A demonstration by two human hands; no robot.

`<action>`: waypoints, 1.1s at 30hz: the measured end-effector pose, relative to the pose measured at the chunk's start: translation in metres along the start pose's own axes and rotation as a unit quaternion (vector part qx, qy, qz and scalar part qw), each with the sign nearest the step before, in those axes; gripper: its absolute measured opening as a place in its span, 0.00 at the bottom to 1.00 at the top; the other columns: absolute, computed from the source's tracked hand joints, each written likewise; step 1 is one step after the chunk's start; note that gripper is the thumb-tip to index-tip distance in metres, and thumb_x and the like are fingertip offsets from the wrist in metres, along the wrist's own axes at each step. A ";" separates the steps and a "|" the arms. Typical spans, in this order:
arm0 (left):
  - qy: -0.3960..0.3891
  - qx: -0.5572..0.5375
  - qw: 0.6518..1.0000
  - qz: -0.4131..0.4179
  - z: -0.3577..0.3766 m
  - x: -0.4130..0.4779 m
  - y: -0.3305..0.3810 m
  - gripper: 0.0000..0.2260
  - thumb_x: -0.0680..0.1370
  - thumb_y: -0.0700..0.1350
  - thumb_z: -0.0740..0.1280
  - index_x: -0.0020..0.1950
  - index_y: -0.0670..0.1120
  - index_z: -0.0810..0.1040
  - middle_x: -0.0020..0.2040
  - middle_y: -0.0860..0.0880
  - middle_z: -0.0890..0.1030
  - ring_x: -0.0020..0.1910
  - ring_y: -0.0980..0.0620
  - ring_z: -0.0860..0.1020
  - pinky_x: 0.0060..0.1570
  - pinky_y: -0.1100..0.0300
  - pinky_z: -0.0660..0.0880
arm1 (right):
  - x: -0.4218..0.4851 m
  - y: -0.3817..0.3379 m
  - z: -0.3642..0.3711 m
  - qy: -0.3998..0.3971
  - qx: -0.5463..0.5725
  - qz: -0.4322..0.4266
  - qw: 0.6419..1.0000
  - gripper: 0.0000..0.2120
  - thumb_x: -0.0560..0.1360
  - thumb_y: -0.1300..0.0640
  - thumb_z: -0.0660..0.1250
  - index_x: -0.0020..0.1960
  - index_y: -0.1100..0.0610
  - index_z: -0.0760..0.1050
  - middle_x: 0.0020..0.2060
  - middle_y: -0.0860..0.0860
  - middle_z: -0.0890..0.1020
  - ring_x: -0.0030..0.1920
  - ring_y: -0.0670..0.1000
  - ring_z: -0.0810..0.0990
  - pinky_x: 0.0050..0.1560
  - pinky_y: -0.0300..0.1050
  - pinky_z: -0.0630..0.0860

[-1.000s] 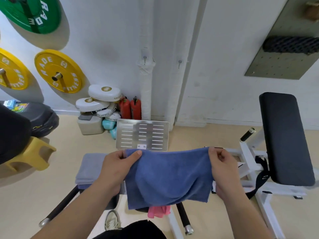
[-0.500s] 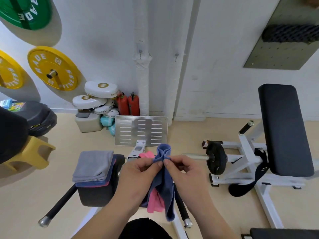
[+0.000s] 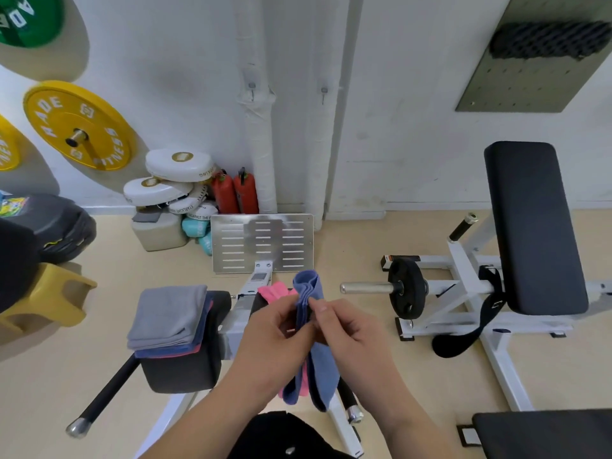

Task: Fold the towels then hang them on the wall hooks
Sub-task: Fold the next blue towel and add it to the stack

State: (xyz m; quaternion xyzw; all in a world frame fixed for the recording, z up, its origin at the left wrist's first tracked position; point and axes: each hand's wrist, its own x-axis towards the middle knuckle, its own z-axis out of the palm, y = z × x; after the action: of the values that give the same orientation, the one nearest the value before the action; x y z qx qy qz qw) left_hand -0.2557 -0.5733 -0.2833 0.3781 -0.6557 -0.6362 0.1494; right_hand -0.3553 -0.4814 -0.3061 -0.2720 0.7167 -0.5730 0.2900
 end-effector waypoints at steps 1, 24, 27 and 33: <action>0.012 0.007 1.000 0.006 -0.001 0.002 -0.002 0.05 0.80 0.39 0.69 0.50 0.46 0.85 0.44 0.45 0.87 0.49 0.44 0.85 0.52 0.50 0.82 | 0.000 -0.001 0.000 -0.007 0.004 -0.006 1.000 0.17 0.81 0.47 0.66 0.41 0.58 0.81 0.37 0.51 0.81 0.40 0.51 0.79 0.48 0.53 0.77; 0.072 0.117 0.990 -0.013 -0.046 0.034 -0.004 0.16 0.84 0.56 0.62 0.71 0.65 0.70 0.52 0.53 0.84 0.51 0.55 0.82 0.53 0.53 0.80 | -0.004 0.019 -0.039 -0.084 0.110 0.142 0.980 0.12 0.78 0.54 0.74 0.58 0.58 0.80 0.55 0.58 0.86 0.59 0.61 0.84 0.61 0.59 0.82; 0.037 -0.084 0.982 -0.162 -0.039 0.035 -0.023 0.25 0.80 0.45 0.72 0.76 0.53 0.68 0.51 0.48 0.84 0.46 0.46 0.85 0.38 0.54 0.83 | 0.000 0.020 -0.036 0.000 0.119 0.163 0.979 0.11 0.77 0.53 0.74 0.55 0.59 0.81 0.51 0.57 0.87 0.58 0.60 0.85 0.61 0.61 0.81; 0.044 -0.053 0.992 -0.103 -0.043 0.029 -0.038 0.19 0.72 0.36 0.78 0.58 0.52 0.82 0.56 0.48 0.85 0.50 0.51 0.86 0.47 0.59 0.82 | 0.005 0.029 -0.042 0.137 0.148 0.220 0.955 0.20 0.73 0.57 0.79 0.60 0.52 0.73 0.46 0.53 0.88 0.48 0.52 0.87 0.47 0.50 0.80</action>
State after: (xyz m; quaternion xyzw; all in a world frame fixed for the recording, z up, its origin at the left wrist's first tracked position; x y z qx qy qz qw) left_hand -0.2348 -0.6207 -0.3218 0.4628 -0.5717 -0.6645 0.1322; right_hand -0.3914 -0.4513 -0.3274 0.0191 0.6990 -0.6260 0.3452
